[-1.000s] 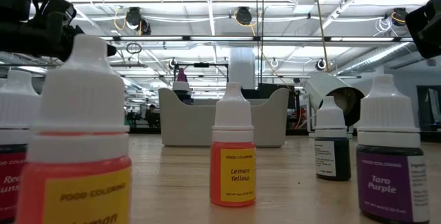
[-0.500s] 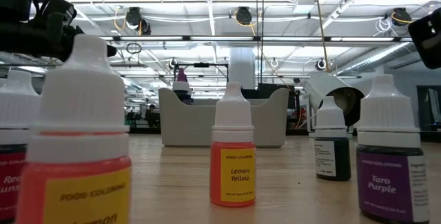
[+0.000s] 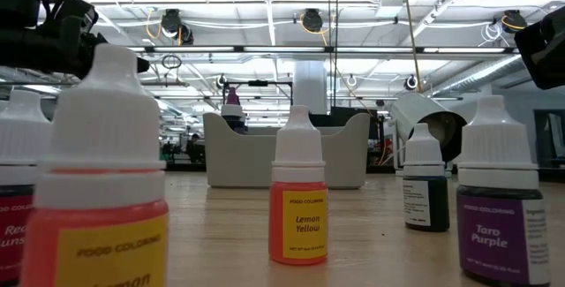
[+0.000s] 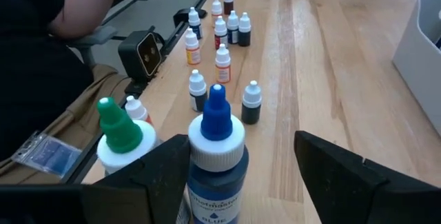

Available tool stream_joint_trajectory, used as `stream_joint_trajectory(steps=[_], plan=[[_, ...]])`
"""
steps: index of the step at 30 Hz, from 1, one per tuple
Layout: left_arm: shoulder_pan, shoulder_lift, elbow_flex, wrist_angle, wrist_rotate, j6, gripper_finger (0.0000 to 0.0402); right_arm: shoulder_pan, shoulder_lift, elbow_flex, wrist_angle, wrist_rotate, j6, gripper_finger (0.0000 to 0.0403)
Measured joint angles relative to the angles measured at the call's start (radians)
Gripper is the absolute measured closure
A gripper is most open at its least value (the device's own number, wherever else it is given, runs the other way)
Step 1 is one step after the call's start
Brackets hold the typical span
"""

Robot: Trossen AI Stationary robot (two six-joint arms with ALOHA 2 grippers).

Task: Pick & Place food coloring
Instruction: Put the large blue food coloring bottle into the white bin

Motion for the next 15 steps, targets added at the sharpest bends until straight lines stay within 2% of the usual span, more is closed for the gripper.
stream_joint_trajectory(steps=[9,15], plan=[[0.000,0.000,0.000,-0.004,0.000,0.020,0.0344,0.000,0.000,0.000,0.013,-0.023,-0.038,0.0190],[0.000,0.000,0.000,-0.014,0.000,0.019,0.0344,0.000,0.014,0.000,0.032,-0.023,-0.039,0.0196]])
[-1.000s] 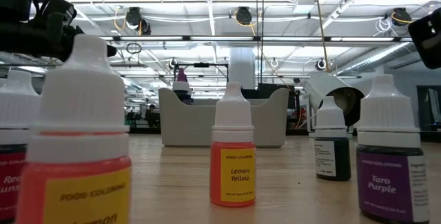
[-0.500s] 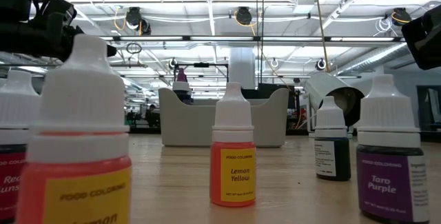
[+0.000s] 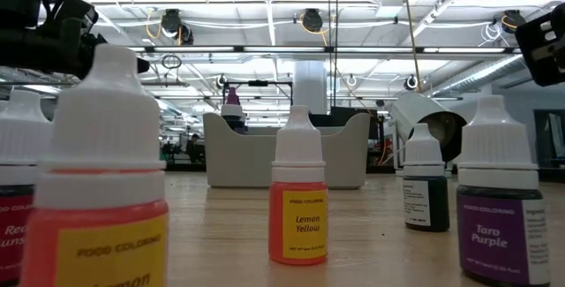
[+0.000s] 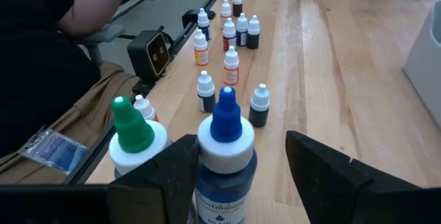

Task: Pick & Place food coloring
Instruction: Put the large blue food coloring bottle into the white bin

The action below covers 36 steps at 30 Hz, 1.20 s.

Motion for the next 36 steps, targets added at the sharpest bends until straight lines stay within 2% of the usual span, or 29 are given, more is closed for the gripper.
stream_joint_trajectory(steps=[8,16,29,36], plan=[[0.000,0.000,0.000,0.000,0.000,-0.002,0.0344,-0.024,0.091,0.001,0.094,0.004,-0.008,0.0174],[0.000,0.000,0.000,-0.001,0.000,-0.001,0.0344,-0.025,0.132,0.000,0.212,0.001,-0.164,0.0157],[0.000,0.000,0.000,-0.001,0.000,0.006,0.0344,-0.063,0.165,0.000,0.211,-0.027,-0.166,0.0172],[0.000,0.000,-0.001,-0.001,0.000,0.008,0.0344,-0.067,0.164,0.000,0.279,-0.030,-0.234,0.0179]])
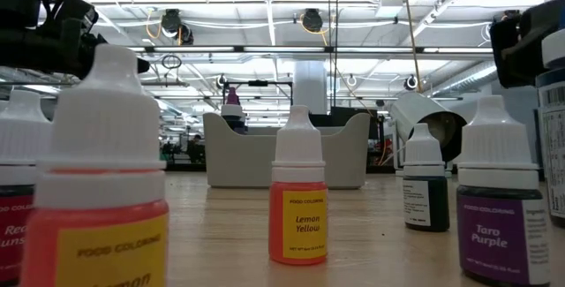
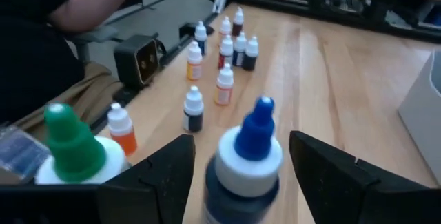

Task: Pick & Place food coloring
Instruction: Put the large blue food coloring bottle into the white bin

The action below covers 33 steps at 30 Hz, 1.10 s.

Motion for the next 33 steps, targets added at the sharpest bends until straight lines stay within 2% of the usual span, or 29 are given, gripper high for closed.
stream_joint_trajectory(steps=[14,18,27,33], plan=[[0.000,0.000,0.000,0.000,0.000,0.000,0.0344,-0.037,-0.001,0.000,0.010,-0.023,0.000,0.0195],[0.000,0.000,0.000,0.000,0.000,-0.001,0.0344,-0.039,-0.001,0.000,0.008,-0.045,0.000,0.0215],[0.000,0.000,0.000,0.000,0.000,-0.002,0.0344,-0.039,-0.003,0.000,-0.012,-0.045,0.020,0.0292],[0.000,0.000,0.000,0.000,0.000,-0.002,0.0344,-0.082,-0.020,0.000,-0.019,-0.048,0.000,0.0293]])
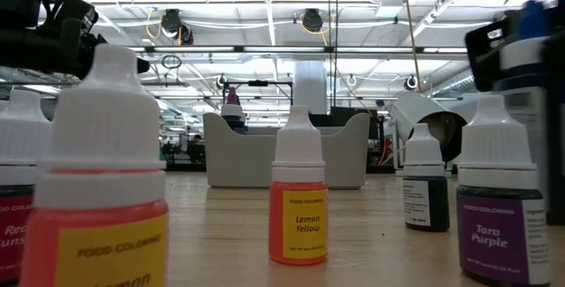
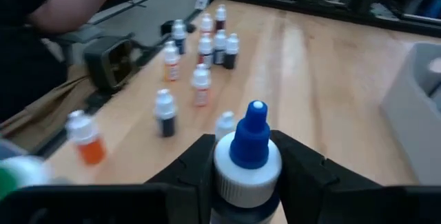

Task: Pick & Place food coloring
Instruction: Put the large blue food coloring bottle into the white bin

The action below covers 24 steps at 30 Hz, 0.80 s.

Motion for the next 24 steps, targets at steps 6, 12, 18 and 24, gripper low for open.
stream_joint_trajectory(steps=[6,12,18,24], plan=[[0.000,0.000,0.000,0.000,0.000,0.000,0.0344,-0.095,-0.119,0.001,-0.043,-0.060,-0.045,0.0288],[0.000,0.000,0.000,0.000,0.000,0.000,0.0344,-0.224,-0.301,0.108,-0.347,-0.101,-0.115,0.0293],[0.000,0.001,0.000,0.000,0.000,0.000,0.0344,-0.392,-0.343,0.256,-0.442,-0.107,-0.221,0.0289],[0.000,0.001,0.000,-0.001,0.000,0.000,0.0344,-0.583,-0.310,0.300,-0.444,-0.270,-0.236,0.0292]])
